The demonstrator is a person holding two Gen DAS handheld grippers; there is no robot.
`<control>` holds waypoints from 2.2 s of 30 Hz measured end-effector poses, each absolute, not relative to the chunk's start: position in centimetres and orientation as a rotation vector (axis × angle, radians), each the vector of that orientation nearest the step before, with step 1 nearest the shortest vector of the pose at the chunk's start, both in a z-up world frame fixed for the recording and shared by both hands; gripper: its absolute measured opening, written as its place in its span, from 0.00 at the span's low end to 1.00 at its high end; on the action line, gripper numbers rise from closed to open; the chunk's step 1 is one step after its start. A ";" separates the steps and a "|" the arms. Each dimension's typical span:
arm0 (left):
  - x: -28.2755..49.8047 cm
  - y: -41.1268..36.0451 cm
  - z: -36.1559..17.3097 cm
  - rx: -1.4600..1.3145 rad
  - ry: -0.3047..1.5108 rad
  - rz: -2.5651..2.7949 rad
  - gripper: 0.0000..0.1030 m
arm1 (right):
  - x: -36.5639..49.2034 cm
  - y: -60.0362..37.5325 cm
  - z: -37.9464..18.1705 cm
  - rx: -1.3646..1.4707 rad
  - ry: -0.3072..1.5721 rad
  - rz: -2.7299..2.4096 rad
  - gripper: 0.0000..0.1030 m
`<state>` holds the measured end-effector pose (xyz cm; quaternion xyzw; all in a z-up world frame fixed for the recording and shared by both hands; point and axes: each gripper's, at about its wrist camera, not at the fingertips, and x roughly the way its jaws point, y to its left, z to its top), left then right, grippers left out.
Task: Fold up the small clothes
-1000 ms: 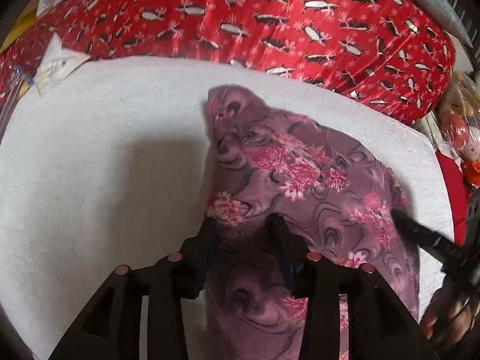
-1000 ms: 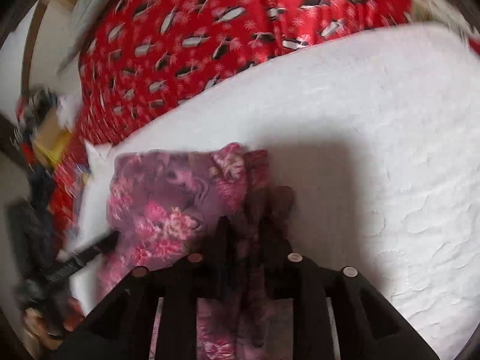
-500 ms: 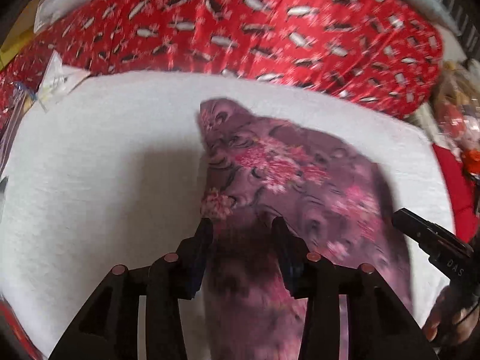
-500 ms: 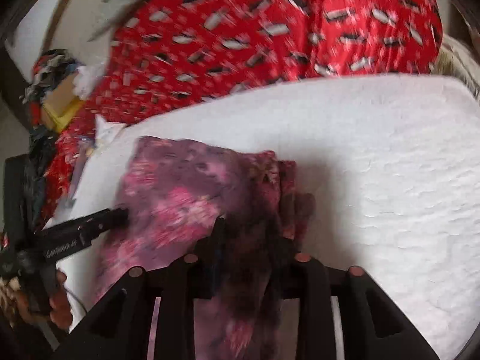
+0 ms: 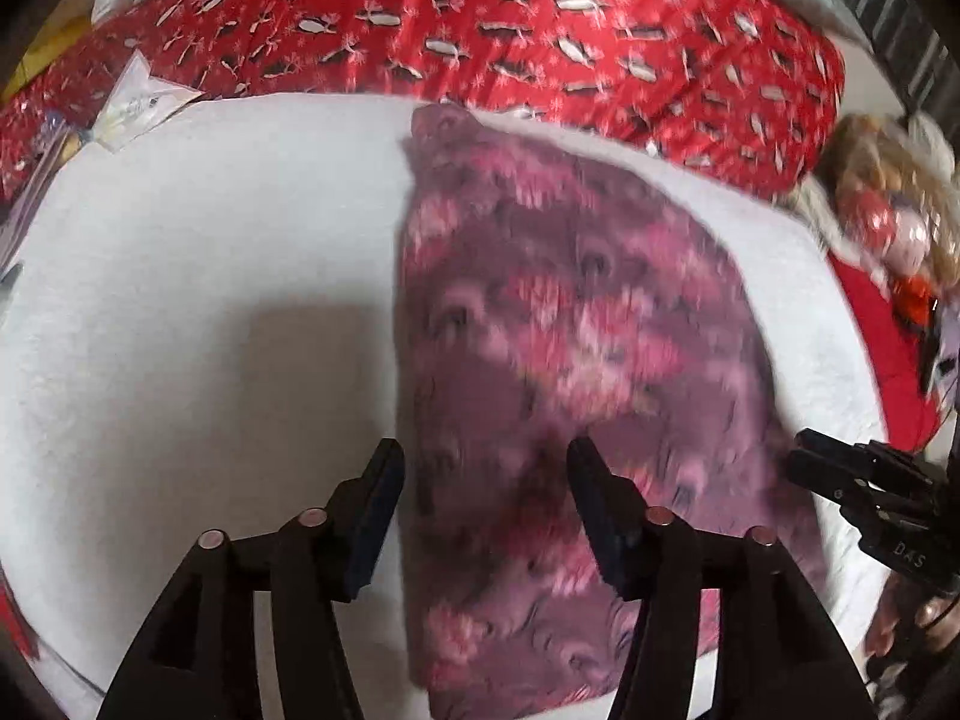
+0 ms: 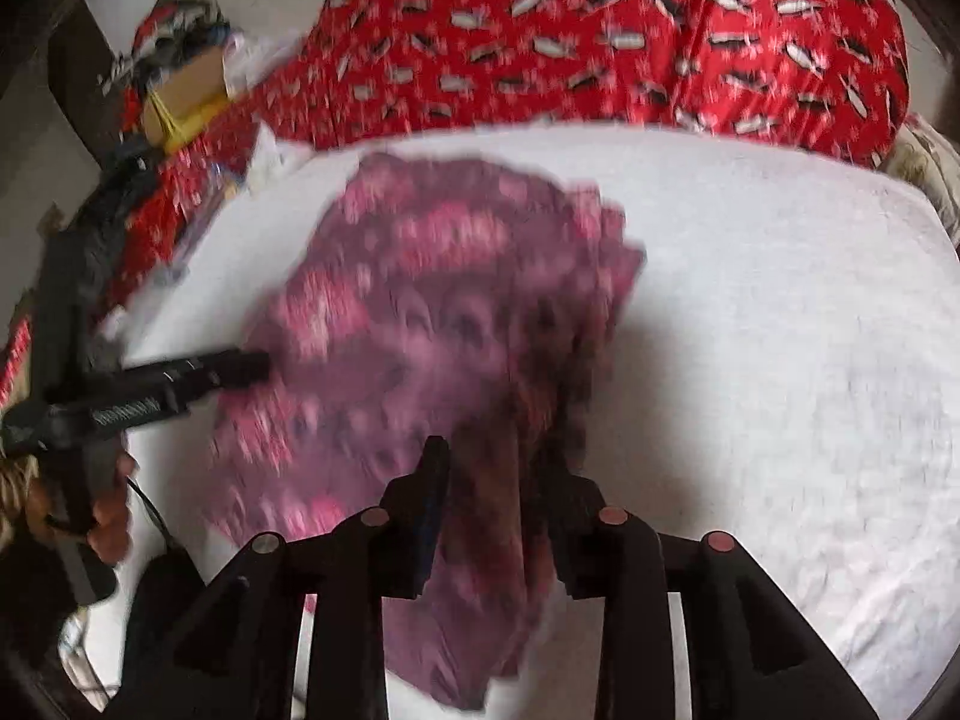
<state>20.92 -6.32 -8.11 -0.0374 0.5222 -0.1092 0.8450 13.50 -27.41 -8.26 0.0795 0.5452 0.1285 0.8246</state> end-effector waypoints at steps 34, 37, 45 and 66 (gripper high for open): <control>0.4 -7.2 -1.6 0.186 0.894 -0.073 0.81 | -2.9 -23.0 -1.0 -0.102 1.015 -0.129 0.99; -0.2 -6.8 -1.5 0.186 0.893 -0.075 0.81 | -3.4 -22.6 -0.6 -0.110 0.988 -0.138 0.99; -0.7 -7.1 -1.0 0.170 0.909 -0.100 0.81 | -3.6 -23.4 0.1 -0.077 0.950 -0.132 0.99; -2.4 -9.8 0.2 0.138 0.892 -0.133 0.81 | -4.6 -24.6 0.5 -0.040 0.914 -0.140 0.99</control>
